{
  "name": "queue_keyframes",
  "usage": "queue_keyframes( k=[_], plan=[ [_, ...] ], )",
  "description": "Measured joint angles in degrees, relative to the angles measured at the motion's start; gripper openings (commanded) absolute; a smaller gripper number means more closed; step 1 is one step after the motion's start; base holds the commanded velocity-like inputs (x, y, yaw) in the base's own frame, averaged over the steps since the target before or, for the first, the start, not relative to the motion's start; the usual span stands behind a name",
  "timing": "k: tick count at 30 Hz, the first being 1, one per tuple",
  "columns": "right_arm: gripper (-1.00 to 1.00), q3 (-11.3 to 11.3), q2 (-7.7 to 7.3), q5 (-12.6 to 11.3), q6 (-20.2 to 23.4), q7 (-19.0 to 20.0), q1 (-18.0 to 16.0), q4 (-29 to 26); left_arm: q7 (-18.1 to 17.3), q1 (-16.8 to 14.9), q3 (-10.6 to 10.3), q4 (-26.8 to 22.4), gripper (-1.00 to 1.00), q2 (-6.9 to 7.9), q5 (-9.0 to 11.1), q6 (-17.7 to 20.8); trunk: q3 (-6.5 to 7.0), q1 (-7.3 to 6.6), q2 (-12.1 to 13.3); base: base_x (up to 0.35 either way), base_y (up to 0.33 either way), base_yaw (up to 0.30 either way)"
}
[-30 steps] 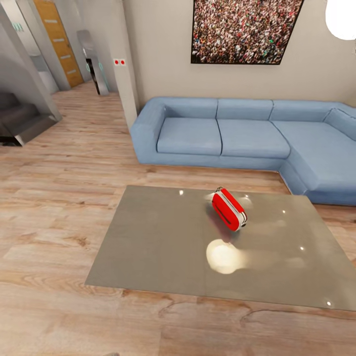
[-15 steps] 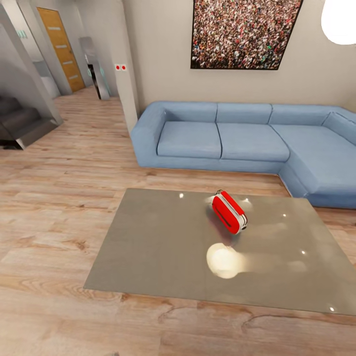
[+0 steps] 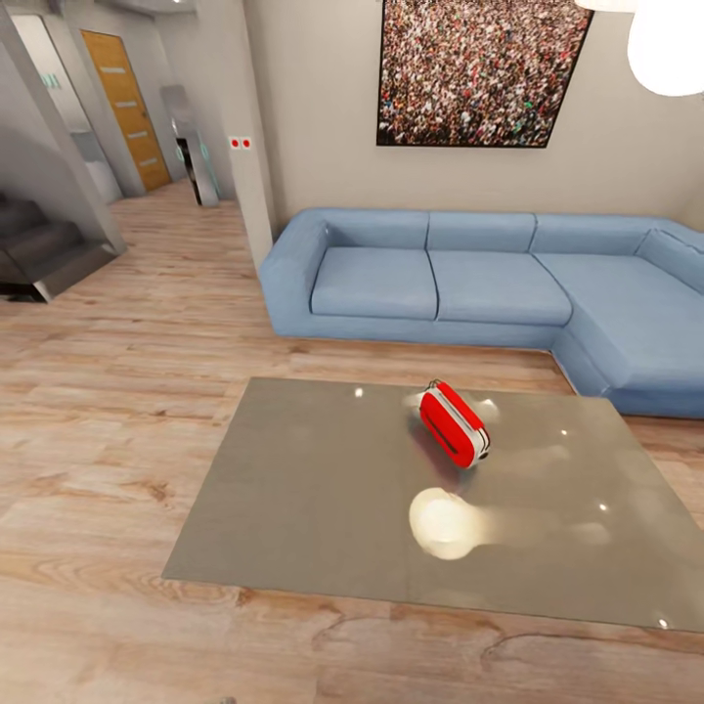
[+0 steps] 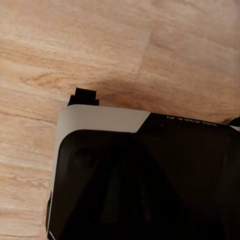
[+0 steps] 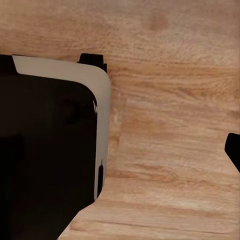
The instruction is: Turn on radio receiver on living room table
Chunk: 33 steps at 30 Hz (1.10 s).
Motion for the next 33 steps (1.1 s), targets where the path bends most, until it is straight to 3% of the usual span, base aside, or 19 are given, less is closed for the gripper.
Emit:
queue_keyframes(
  k=[33],
  plan=[
    [1.0, -0.03, 0.0, -0.03, 0.0, 0.04, 0.0, 0.0, 0.0, 0.02, 0.0, 0.0, -1.0, 0.26, 0.01, -0.1, 2.67, 0.45, -0.82, 0.0, 0.0, -0.009]
  ],
)
